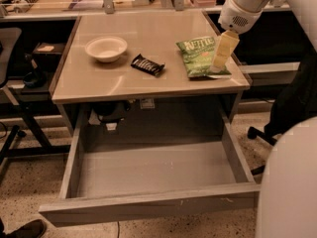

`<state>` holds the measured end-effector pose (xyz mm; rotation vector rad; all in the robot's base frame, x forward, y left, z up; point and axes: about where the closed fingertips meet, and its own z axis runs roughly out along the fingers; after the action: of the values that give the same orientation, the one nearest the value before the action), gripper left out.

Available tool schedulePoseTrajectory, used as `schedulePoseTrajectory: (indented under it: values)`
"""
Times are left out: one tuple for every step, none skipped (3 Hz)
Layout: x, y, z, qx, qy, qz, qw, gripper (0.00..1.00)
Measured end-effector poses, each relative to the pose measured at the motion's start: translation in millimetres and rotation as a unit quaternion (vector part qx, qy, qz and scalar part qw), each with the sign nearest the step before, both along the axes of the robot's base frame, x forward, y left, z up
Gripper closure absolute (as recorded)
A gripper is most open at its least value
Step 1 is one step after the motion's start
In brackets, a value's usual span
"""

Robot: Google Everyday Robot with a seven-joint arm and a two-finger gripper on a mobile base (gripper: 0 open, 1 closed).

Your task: Place green jalapeno chip bag into top drawer

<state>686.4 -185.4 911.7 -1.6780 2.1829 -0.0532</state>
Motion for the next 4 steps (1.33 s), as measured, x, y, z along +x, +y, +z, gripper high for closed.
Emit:
schedulePoseTrajectory:
  values:
    - [25.2,-0.3,-0.6,0.005,-0.007,-0.001,1.0,0.0]
    - [43.5,2.0,-8.4,0.008,-0.007,0.002,0.9999,0.0]
    - [54.1,6.1,-26.0,0.012,0.006,0.006,0.9999,0.0]
    - [62.2,8.5,-44.0,0.012,0.018,0.009,0.9997,0.0]
